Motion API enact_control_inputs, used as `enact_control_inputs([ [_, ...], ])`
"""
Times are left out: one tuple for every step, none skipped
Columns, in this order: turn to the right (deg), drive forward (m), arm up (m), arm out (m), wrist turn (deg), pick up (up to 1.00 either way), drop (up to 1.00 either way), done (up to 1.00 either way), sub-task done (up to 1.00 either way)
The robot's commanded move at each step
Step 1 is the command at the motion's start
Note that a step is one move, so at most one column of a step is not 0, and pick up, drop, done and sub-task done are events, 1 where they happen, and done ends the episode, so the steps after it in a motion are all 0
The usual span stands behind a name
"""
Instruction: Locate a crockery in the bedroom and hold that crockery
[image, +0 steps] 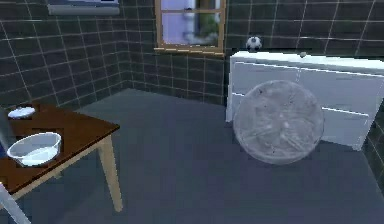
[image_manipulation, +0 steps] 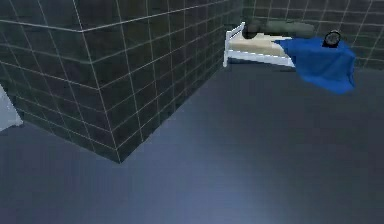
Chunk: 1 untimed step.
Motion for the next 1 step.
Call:
enact_control_inputs([
  [3.0, 0.0, 0.0, 0.0, 0.0, 0.0, 0.0, 0.0, 0.0],
])
